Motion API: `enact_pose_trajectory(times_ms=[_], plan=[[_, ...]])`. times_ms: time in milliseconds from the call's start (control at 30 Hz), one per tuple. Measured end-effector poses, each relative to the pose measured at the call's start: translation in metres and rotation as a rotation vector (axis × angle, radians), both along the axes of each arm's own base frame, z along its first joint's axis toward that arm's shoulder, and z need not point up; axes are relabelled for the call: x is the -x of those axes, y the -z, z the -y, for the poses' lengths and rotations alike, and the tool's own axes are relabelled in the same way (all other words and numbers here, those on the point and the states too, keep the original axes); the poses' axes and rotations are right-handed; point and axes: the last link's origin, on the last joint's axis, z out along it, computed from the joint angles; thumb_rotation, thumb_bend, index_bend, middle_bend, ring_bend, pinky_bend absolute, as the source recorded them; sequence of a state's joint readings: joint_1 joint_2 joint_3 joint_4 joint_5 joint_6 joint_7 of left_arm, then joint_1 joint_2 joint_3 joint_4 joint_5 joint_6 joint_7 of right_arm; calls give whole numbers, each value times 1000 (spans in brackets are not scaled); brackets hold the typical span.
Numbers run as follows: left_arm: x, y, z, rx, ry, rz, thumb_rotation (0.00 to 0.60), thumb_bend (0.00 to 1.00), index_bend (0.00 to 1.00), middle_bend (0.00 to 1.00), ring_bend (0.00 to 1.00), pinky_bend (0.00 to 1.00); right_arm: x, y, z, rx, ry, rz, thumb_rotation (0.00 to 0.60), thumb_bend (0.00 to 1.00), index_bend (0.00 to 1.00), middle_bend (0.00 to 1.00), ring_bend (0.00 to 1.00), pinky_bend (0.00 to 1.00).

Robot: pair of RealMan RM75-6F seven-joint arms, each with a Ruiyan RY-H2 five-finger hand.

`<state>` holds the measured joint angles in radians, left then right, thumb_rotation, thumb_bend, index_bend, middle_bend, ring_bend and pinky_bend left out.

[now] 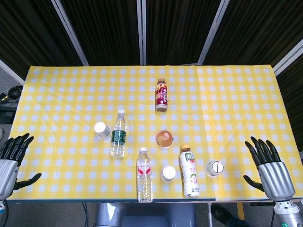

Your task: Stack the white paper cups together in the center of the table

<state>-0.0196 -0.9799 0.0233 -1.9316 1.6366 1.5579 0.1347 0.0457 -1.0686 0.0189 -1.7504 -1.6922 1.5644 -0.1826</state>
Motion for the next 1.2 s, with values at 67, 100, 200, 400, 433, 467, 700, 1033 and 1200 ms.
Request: enact_pose_trajectory(times_ms=[67,100,200,400,433,467,700,1033,1200], plan=[[0,0,0,-3,0,-1,600,0,0,0,0,0,0,1,0,-4,2,-3,600,0,0,0,0,0],[0,0,0,-4,0,-1,600,0,0,0,0,0,1,1,0,-5,2,-4,600,0,0,0,0,0],[0,0,0,-7,0,-4,600,0,0,0,0,0,0,2,0,-8,1,-7,600,0,0,0,0,0],[0,-1,1,-14,-1,-7,600,0,0,0,0,0,1,6,0,-24,2,-19,600,0,0,0,0,0],[0,-1,1,-14,1,-7,600,0,0,0,0,0,1,7,0,-30,3,-23,600,0,0,0,0,0],[-1,0,1,-14,2,-7,600,0,0,0,0,0,1,8,0,-37,5,-25,600,0,0,0,0,0],[-2,1,1,-10,3,-15,600,0,0,0,0,0,5,26,9,-169,22,-17,600,0,71,138,40,102],[1,5,-7,-5,-27,-34,600,0,0,0,0,0,13,59,46,-436,26,-26,600,41,146,197,114,291],[4,6,-11,0,-42,-41,600,0,0,0,0,0,17,71,51,-482,32,-91,600,50,168,213,133,315]])
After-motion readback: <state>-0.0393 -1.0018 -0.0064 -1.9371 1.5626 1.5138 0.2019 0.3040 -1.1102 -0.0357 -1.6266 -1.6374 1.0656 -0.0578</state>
